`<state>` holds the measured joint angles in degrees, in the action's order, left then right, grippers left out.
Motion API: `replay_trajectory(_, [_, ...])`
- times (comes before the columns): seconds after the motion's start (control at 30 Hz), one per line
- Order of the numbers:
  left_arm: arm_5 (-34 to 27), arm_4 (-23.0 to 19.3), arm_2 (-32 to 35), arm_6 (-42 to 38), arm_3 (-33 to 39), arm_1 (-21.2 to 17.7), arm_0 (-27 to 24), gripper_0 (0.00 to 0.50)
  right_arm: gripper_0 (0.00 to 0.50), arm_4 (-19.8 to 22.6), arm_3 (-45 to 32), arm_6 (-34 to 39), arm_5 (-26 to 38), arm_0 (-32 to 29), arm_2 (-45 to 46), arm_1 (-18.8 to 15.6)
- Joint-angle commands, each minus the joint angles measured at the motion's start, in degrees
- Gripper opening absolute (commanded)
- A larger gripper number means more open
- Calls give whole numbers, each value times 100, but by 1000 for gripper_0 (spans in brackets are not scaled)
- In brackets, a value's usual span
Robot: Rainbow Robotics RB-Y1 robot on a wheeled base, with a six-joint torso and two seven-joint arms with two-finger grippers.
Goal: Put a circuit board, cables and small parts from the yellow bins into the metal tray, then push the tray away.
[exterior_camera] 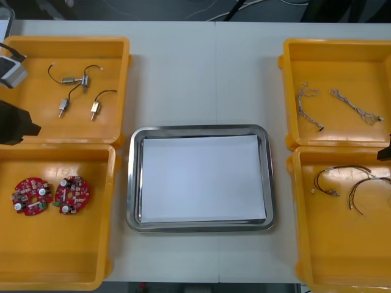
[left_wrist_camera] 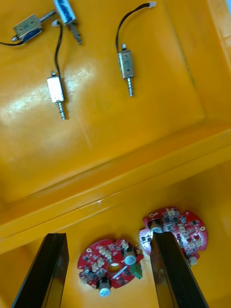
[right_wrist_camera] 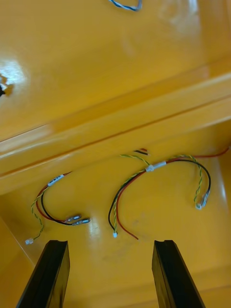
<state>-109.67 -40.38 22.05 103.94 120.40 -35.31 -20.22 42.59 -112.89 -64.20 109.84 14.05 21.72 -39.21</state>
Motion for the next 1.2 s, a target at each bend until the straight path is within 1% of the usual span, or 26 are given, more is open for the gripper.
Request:
replay_trajectory(0.03, [-33, -58, 265, -612, 212, -608, 598, 500, 500, -14, -66, 567, 16, -350, -72, -254])
replay_trajectory(0.13, [-33, -75, 370, -797, 204, -723, 976, 500, 500, 3, -66, 883, 16, -465, -160, -254])
replay_trajectory(0.17, [-33, -84, 397, -884, 212, -723, 1020, 500, 500, 3, -66, 936, 16, -474, -169, -254])
replay_trajectory(0.3, [-33, -436, 784, -1447, 291, -714, 1433, 500, 500, 30, -66, 1349, 16, -579, -318, -245])
replay_trajectory(0.37, [-33, -488, 977, -1623, 441, -714, 1670, 500, 500, 30, -66, 1481, 16, -641, -406, -245])
replay_trajectory(0.43, [-33, -453, 1144, -1939, 669, -714, 1995, 500, 500, 3, -58, 1525, -24, -728, -546, -245])
replay_trajectory(0.6, [-33, -409, 1381, -2510, 907, -626, 2549, 500, 500, -58, -58, 1507, -358, -851, -661, -210])
replay_trajectory(0.73, [60, -172, 1390, -2862, 1065, -485, 2962, 500, 500, -120, -58, 1437, -560, -957, -661, -87])
replay_trajectory(0.87, [113, 100, 1328, -3082, 1197, -187, 3023, 500, 500, -216, -58, 1349, -850, -1071, -801, -52])
replay_trajectory(1.0, [253, 355, 1205, -3187, 1206, 165, 2892, 500, 500, -304, -58, 1270, -1228, -1185, -1003, -52])
replay_trajectory(1.1, [385, 637, 959, -3284, 1206, 341, 2760, 500, 500, -304, -58, 1235, -1325, -1221, -1091, -52])
replay_trajectory(1.2, [508, 804, 713, -3363, 1206, 455, 2654, 500, 500, -287, 4, 1191, -1342, -1221, -1144, -43])
